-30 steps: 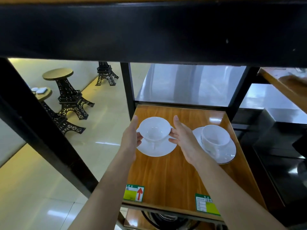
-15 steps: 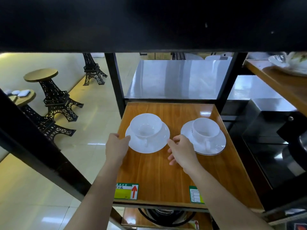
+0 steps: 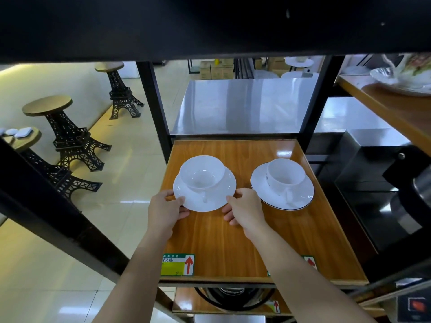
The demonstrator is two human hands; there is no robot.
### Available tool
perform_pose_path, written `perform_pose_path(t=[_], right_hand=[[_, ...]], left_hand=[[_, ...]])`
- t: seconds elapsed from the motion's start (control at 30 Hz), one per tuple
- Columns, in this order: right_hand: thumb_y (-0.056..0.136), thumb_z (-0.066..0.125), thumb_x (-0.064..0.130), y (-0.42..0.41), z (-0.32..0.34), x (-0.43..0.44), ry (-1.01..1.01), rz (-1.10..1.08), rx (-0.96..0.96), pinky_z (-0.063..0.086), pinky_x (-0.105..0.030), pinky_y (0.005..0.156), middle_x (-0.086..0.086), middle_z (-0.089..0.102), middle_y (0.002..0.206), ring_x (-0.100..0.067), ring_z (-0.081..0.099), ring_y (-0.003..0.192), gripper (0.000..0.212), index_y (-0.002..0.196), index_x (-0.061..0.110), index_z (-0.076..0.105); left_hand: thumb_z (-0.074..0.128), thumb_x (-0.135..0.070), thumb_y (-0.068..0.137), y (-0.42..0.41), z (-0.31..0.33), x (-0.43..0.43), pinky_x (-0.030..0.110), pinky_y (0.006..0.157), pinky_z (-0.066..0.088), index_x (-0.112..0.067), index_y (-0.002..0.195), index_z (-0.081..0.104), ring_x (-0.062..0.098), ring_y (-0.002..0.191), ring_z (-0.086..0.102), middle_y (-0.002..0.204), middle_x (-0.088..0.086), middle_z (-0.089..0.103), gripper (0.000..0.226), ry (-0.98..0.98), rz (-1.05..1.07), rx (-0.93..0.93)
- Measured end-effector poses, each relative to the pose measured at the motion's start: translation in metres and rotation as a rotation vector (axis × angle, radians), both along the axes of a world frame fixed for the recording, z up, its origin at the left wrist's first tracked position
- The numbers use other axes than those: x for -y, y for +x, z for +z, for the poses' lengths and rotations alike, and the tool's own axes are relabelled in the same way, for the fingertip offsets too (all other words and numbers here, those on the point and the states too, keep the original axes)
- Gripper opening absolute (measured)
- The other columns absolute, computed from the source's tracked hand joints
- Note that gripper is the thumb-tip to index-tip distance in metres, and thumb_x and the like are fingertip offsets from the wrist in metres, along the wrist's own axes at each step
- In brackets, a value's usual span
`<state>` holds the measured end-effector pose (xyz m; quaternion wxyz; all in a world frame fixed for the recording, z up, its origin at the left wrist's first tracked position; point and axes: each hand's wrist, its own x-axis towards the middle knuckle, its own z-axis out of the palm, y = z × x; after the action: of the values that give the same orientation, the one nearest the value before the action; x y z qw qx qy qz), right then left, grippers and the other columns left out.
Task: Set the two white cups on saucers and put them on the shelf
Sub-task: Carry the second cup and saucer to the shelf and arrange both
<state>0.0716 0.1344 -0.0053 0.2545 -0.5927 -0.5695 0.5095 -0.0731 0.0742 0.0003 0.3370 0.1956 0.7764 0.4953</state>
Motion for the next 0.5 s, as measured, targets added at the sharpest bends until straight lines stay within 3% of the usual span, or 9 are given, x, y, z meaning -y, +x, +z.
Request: perform_pose_path(t=[0.37,0.5], right_hand=[[0.093,0.055,0.016,0.006,-0.005,0.002,0.015,-0.016,-0.007,0.043,-0.019,0.046,-0.005,0.067,0.075,-0.011,0.057,0.05,0.023,0.114,0.011,0.057],[0.093,0.054,0.018,0.006,-0.006,0.002,0.037,-0.012,0.0,0.044,-0.019,0.048,-0.007,0.069,0.078,-0.011,0.058,0.052,0.021,0.113,0.012,0.058]], left_hand=[[0.06,-0.009,0.09,0.005,-0.009,0.006,0.032,0.073,0.057,-0.006,0.131,0.052,0.026,0.09,0.068,0.114,0.017,0.066,0.042,0.063,0.034,0.043],[0.06,-0.011,0.091,0.006,-0.011,0.006,0.025,0.064,0.054,-0.009,0.131,0.052,0.022,0.086,0.066,0.111,0.013,0.065,0.041,0.074,0.047,0.035]])
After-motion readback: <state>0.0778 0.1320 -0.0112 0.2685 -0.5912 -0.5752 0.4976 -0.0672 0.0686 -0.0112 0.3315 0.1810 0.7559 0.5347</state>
